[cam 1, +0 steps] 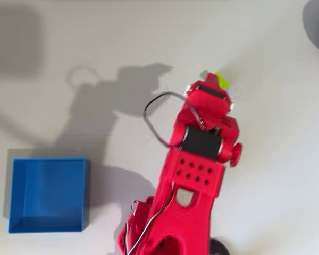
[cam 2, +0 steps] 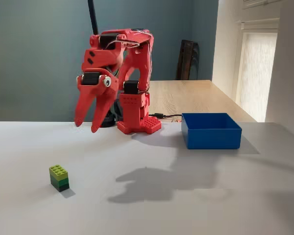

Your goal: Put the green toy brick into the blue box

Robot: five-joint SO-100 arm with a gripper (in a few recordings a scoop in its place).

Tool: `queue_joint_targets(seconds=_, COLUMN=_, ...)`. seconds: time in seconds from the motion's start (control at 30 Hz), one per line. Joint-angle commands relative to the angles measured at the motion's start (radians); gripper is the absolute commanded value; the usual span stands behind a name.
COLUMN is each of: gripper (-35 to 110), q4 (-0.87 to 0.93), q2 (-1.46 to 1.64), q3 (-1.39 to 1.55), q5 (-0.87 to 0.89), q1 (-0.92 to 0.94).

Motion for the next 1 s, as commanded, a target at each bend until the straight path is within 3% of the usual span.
queue_joint_targets(seconds=0.0, gripper=25, q4=0.031, q2=-0.118, q3=-0.181, q5=0.067, q1=0.077)
queue_joint_targets(seconds=0.37, gripper=24, q4=0.284, q2=-0.451, q3=-0.520, q5=0.253, q1=0.077)
queue_joint_targets(seconds=0.97, gripper=20, q4=0.311, q2=-0.781, q3=-0.818, q5=0.368, q1=0.075)
